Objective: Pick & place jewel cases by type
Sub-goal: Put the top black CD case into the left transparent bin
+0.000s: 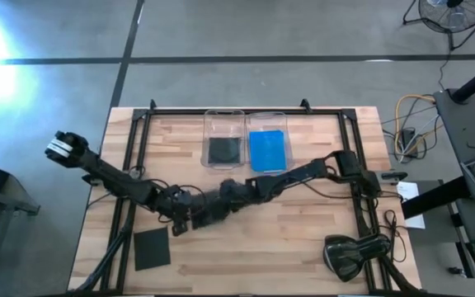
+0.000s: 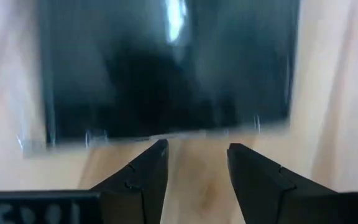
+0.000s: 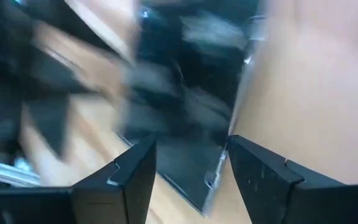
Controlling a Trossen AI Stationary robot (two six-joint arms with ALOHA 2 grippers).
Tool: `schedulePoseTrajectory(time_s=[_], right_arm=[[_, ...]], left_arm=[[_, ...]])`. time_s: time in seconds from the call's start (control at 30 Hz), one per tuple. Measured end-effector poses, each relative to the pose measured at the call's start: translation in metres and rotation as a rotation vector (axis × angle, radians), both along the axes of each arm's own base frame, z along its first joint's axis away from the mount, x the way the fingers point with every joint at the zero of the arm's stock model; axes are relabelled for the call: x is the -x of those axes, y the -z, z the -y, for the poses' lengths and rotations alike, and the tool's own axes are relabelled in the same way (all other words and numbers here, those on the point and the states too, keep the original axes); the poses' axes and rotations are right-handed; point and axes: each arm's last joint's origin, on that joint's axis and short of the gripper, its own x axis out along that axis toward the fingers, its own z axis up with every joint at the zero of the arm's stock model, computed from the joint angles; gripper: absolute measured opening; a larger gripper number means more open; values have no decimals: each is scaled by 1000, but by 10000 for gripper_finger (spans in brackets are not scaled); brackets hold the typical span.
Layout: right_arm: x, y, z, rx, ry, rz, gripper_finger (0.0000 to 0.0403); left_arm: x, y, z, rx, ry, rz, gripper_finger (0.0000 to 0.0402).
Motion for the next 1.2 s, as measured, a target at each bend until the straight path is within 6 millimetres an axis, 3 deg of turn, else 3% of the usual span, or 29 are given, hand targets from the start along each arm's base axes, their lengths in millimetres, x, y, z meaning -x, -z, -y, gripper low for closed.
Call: schedulePoseTrajectory(time_s=[0.07,0.13,0.3,0.43,0.53,0.63,0.7,0.77,0.83,0.97,1.03,1.2], right_arm=[[-3,-26,2,24,2,110,194],[-4,-32,1,13,-5,134,194],[-4,4,-7,-35,-48,28,194],[-11,7,-8,-120,-64,72,194],[-7,16,-8,-70,-38,12,194],[-2,1,-6,6,-30,19,194],[-2,-9,-5,19,-37,37,194],[0,-4,-4,9,-51,2,194],[1,8,-6,0,-65,-39,194],[1,7,-12,-32,-104,-33,194],[1,10,-14,-50,-113,-41,194],[3,21,-19,-57,-117,-88,194]], left_arm=[[3,1,2,-2,17,-5,147],[2,1,3,0,20,6,147],[-2,0,3,-27,21,76,147],[-4,3,1,-40,20,75,147],[-2,1,-1,-45,-13,42,147],[3,-17,-4,-72,-80,20,147],[15,-30,-12,-183,-123,-10,147],[17,-55,-18,-264,-224,91,147],[26,-65,-31,-343,-350,113,147],[38,-52,-53,-312,-497,76,147],[45,-37,-65,-319,-579,44,147],[38,-13,-89,-194,-746,145,147]])
